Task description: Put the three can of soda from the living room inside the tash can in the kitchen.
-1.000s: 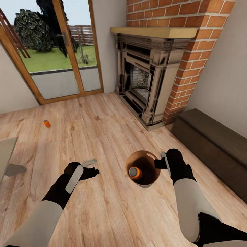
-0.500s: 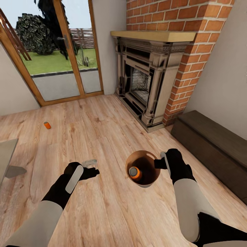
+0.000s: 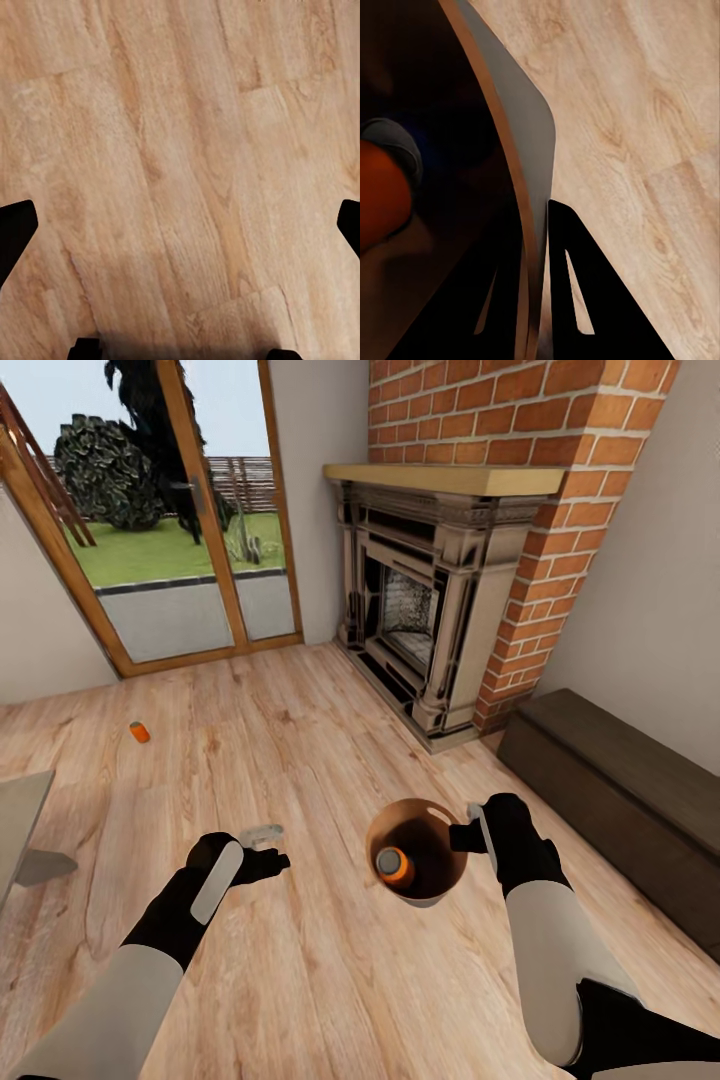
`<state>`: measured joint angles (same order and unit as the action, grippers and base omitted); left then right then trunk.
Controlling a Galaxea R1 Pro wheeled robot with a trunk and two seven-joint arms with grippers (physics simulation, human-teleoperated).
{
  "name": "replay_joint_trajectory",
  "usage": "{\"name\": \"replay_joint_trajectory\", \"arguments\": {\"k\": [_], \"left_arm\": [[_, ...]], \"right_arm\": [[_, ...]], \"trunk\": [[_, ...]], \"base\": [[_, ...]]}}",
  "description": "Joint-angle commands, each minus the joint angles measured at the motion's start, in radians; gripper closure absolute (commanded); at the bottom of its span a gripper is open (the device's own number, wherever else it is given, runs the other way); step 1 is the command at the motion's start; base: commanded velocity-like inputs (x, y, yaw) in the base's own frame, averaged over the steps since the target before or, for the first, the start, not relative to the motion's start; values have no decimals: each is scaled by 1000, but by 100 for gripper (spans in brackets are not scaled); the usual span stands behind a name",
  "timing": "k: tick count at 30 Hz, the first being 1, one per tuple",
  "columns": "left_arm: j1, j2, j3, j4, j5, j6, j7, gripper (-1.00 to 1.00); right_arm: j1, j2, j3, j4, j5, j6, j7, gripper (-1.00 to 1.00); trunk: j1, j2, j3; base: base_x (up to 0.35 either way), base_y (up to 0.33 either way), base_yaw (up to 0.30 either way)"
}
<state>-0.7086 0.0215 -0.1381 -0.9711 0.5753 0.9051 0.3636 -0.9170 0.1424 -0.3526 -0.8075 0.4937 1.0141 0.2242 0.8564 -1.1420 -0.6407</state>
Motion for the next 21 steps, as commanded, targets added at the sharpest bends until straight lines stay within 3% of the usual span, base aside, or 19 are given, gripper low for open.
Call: {"name": "replay_joint_trajectory", "arguments": {"k": [1,21], "left_arm": [[0,0,0,0,0,0,0,-100],[0,0,0,0,0,-1,0,-100]], "right_arm": [[0,0,0,0,-20,2,4,100],[1,2,0,1,-21,1,-3,100]], "trunk": [[0,0,2],[0,0,34]], "base": [[0,0,0],[0,0,0]]}}
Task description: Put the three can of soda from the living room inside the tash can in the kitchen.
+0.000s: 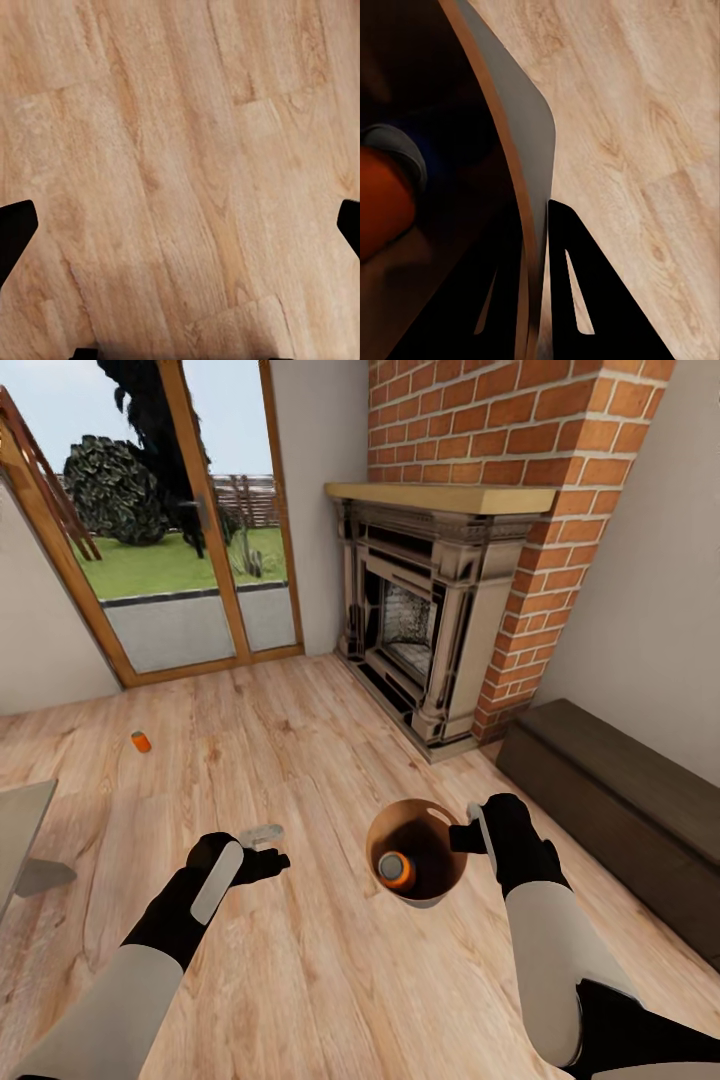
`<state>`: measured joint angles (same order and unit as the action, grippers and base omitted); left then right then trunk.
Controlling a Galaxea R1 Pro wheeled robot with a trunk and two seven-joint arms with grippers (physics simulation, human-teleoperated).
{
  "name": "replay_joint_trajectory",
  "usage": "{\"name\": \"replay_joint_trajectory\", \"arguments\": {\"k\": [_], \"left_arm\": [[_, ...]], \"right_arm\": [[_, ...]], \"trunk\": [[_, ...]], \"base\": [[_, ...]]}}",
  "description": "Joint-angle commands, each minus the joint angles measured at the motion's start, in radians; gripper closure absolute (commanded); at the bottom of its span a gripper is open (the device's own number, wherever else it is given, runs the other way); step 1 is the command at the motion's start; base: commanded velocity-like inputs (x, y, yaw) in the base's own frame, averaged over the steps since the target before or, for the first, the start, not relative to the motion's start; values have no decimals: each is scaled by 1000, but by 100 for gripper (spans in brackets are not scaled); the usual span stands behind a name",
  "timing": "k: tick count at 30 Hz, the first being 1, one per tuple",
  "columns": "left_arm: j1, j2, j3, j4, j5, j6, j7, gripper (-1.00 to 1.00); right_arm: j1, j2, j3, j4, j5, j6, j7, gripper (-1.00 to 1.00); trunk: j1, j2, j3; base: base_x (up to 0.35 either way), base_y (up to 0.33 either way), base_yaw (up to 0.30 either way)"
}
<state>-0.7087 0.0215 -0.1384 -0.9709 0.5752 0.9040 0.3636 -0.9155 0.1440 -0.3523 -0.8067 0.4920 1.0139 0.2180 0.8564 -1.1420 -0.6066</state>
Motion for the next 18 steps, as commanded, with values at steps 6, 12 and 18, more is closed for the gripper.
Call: {"name": "replay_joint_trajectory", "arguments": {"k": [6,12,18], "left_arm": [[0,0,0,1,0,0,0,-100],[0,0,0,1,0,0,0,-100],[0,-1,-1,1,0,0,0,-100]], "right_arm": [[0,1,0,0,-19,2,3,100],[0,1,0,0,-19,2,3,100],[0,2,4,0,-18,3,4,100]], "trunk": [[0,0,10],[0,0,20],[0,0,28]], "base": [[0,0,0],[0,0,0],[0,0,0]]}}
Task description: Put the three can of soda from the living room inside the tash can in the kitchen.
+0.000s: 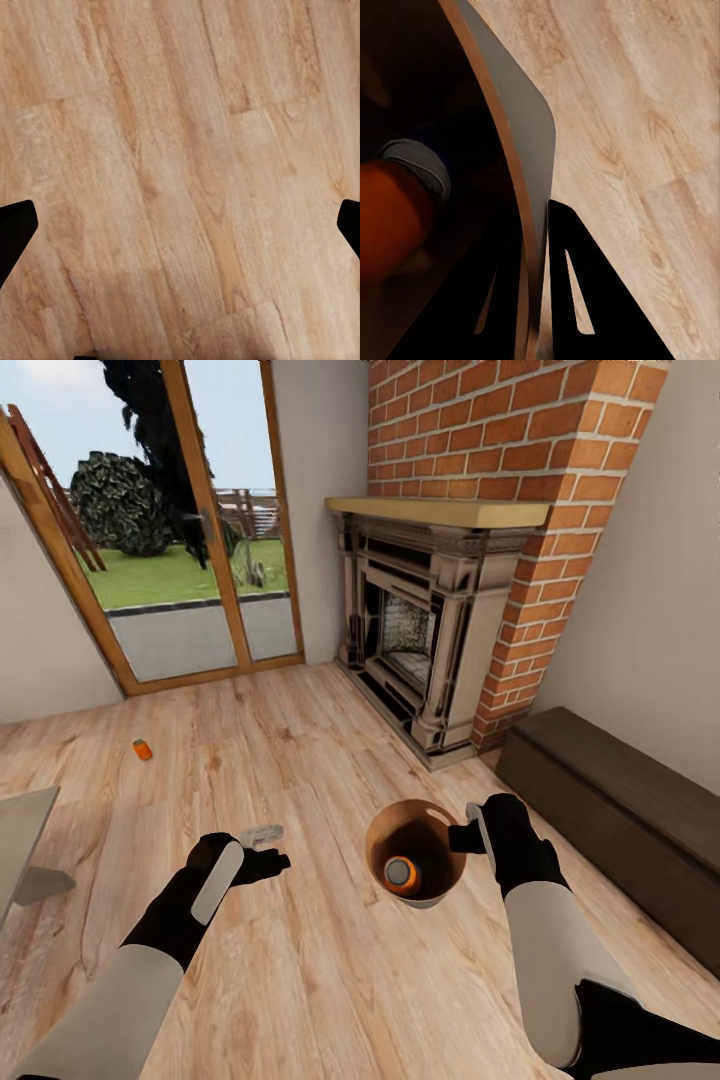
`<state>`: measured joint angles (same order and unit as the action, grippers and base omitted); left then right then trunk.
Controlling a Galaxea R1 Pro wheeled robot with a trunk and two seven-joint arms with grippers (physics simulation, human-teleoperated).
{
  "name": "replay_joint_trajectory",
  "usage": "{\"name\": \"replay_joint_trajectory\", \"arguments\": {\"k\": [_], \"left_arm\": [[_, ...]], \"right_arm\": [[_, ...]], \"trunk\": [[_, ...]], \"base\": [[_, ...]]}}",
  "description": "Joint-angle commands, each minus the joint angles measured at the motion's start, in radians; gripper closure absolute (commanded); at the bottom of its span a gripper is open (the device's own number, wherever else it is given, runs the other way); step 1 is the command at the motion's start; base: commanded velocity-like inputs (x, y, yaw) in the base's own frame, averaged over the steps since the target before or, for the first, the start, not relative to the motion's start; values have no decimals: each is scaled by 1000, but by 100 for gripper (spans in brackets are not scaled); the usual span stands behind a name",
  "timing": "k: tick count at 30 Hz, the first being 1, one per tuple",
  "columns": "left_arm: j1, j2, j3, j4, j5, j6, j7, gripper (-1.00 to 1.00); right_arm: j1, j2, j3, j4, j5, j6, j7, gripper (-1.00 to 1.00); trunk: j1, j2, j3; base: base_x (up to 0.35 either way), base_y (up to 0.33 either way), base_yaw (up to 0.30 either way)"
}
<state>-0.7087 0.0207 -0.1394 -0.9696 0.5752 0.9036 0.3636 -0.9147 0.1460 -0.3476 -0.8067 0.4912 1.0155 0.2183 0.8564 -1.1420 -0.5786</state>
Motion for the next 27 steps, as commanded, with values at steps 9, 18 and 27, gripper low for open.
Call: {"name": "replay_joint_trajectory", "arguments": {"k": [9,18,27], "left_arm": [[0,-1,0,0,0,0,0,-100],[0,-1,1,-1,0,0,0,-100],[0,-1,1,-1,0,0,0,-100]], "right_arm": [[0,0,2,1,-17,6,9,100],[0,1,2,0,-16,4,9,100],[0,-1,1,1,-16,6,9,100]], "trunk": [[0,0,4],[0,0,16],[0,0,28]], "base": [[0,0,0],[0,0,0],[0,0,0]]}}
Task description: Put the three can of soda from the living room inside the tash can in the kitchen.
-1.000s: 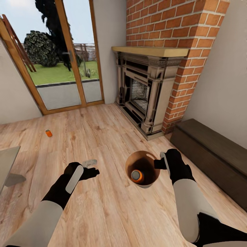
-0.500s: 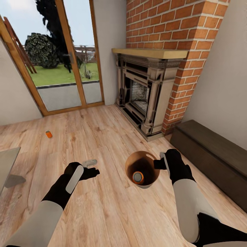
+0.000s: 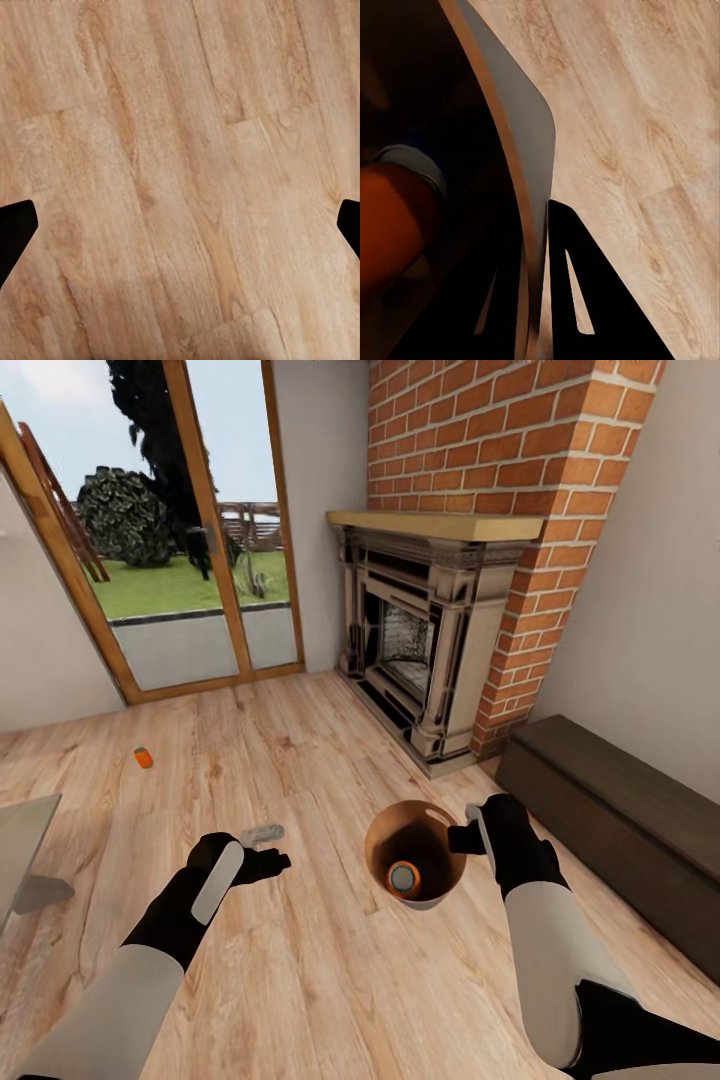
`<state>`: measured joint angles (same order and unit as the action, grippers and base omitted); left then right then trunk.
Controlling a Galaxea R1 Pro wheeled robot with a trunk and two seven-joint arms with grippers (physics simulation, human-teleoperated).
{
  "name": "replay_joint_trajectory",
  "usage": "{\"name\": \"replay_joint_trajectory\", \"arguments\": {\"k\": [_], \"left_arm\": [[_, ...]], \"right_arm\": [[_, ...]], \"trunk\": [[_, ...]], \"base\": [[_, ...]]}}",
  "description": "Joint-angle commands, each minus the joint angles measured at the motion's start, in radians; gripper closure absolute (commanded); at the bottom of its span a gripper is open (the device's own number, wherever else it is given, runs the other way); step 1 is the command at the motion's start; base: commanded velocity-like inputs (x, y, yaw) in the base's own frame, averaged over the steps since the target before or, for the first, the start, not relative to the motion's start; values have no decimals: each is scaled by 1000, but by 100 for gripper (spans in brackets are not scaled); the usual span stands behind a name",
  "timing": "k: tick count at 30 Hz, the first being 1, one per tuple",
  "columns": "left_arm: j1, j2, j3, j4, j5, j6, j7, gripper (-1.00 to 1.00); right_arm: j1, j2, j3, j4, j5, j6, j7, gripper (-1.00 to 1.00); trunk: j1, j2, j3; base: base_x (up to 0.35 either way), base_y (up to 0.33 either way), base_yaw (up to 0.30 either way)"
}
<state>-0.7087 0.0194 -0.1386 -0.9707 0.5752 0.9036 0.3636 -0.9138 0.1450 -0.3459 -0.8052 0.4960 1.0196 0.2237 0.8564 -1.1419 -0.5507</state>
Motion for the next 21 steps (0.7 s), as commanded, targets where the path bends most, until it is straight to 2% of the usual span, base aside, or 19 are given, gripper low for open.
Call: {"name": "replay_joint_trajectory", "arguments": {"k": [1,21], "left_arm": [[0,0,0,0,0,0,0,-100],[0,-1,0,1,0,0,1,-100]], "right_arm": [[0,0,-1,-1,-21,2,4,100],[0,2,-1,0,-20,-2,-1,100]], "trunk": [[0,0,1],[0,0,29]], "base": [[0,0,0],[0,0,0]]}}
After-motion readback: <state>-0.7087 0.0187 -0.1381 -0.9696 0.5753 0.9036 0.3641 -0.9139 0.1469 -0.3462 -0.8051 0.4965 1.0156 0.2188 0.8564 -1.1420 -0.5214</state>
